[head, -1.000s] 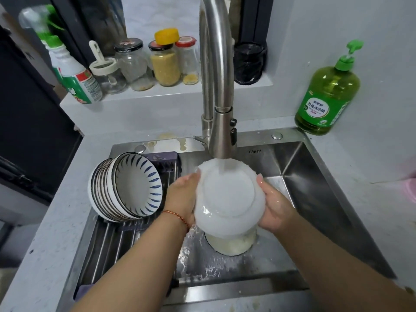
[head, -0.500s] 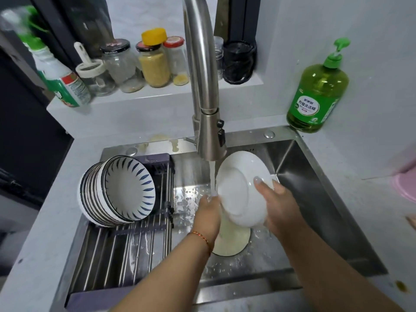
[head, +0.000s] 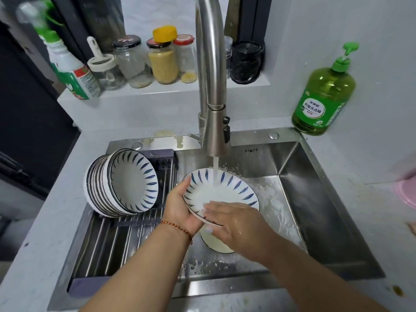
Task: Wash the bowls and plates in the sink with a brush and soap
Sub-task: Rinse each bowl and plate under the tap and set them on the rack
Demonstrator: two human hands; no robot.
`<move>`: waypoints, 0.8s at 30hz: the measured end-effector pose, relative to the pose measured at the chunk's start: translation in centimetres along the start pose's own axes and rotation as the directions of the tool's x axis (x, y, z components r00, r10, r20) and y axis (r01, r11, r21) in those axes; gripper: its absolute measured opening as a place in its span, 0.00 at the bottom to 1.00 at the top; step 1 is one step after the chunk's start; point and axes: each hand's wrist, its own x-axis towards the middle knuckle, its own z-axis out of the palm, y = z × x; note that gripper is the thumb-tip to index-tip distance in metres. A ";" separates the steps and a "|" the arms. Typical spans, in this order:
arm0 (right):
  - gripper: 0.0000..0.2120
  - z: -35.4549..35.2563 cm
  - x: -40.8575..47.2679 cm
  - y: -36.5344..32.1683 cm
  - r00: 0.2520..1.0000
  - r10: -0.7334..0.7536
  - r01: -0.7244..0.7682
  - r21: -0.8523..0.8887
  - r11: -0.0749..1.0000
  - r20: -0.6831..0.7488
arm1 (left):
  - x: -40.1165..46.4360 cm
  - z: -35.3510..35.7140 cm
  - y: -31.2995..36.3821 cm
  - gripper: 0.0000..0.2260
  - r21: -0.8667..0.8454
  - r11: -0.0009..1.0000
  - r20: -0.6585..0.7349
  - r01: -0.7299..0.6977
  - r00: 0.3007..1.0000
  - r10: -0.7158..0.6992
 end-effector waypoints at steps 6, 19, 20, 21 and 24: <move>0.27 -0.3 2.6 -0.5 0.935 0.056 -0.148 0.243 0.959 0.349 | -0.4 -0.1 -0.3 0.26 0.018 0.999 0.027 -0.048 0.999 0.048; 0.35 -1.4 1.9 4.5 0.890 0.289 -0.244 -0.168 0.955 0.352 | -0.4 -1.3 -0.4 0.24 -0.021 0.965 0.077 -0.260 0.962 0.261; 0.36 -1.5 1.0 4.3 0.895 0.265 -0.239 -0.115 0.964 0.359 | -0.3 -1.6 -0.2 0.25 -0.022 0.958 0.059 -0.285 0.957 0.286; 0.37 -1.5 0.2 4.1 0.899 0.235 -0.230 -0.057 0.971 0.369 | -0.2 -1.8 0.1 0.27 -0.027 0.953 0.040 -0.303 0.952 0.304; 0.38 -0.4 -1.4 3.4 0.941 0.118 -0.136 0.033 0.990 0.318 | 0.1 -1.7 0.7 0.30 -0.024 0.950 0.002 -0.311 0.950 0.311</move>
